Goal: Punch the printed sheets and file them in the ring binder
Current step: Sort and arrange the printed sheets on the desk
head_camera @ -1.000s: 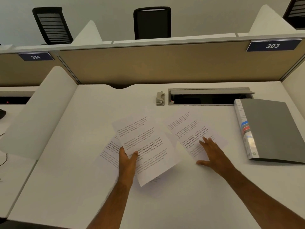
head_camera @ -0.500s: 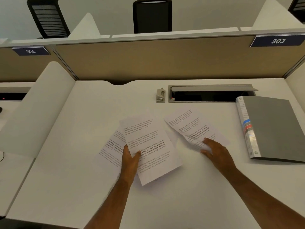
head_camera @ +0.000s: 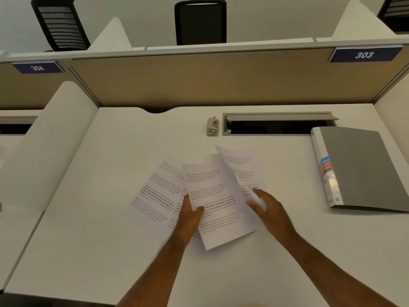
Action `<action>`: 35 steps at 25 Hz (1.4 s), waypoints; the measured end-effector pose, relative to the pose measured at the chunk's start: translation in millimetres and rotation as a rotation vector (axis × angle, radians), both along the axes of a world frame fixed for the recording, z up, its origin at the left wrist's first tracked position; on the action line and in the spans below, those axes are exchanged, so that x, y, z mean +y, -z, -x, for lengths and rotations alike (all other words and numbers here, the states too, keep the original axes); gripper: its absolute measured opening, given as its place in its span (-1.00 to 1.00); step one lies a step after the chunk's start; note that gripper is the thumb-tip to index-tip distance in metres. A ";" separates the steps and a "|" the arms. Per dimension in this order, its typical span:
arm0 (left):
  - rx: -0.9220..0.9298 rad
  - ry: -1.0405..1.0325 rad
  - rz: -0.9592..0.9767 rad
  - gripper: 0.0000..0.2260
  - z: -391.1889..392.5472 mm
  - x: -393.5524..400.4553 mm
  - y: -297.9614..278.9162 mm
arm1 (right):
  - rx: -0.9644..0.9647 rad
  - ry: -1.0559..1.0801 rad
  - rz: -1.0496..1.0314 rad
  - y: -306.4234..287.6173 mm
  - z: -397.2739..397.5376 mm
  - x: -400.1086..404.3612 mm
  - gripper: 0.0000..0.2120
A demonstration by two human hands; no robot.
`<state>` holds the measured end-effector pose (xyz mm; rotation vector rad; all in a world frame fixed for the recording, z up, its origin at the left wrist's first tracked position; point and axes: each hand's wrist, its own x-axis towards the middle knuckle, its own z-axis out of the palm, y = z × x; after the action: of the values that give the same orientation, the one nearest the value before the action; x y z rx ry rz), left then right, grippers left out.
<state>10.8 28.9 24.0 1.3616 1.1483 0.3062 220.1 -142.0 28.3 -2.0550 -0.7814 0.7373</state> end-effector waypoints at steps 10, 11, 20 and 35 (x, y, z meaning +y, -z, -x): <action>-0.052 -0.074 0.218 -0.68 -9.3 -18.5 -15.6 | 0.020 -0.295 0.141 3.2 65.3 -10.2 -0.25; -0.044 -0.067 0.254 -0.66 -9.7 -19.5 -16.2 | 0.031 -0.321 0.147 2.7 68.5 -11.4 -0.20; 0.078 0.159 0.047 -0.56 -14.4 -30.7 -25.4 | 0.069 -0.347 0.162 19.3 66.7 -29.3 -0.13; -0.078 0.410 0.022 -0.65 -38.9 -37.6 -70.6 | 0.479 0.254 -0.179 -42.3 -32.9 -49.2 -0.59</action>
<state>49.7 -8.7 94.6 1.5138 0.7820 0.0494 253.0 -191.2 70.6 -1.6793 -0.2955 0.9275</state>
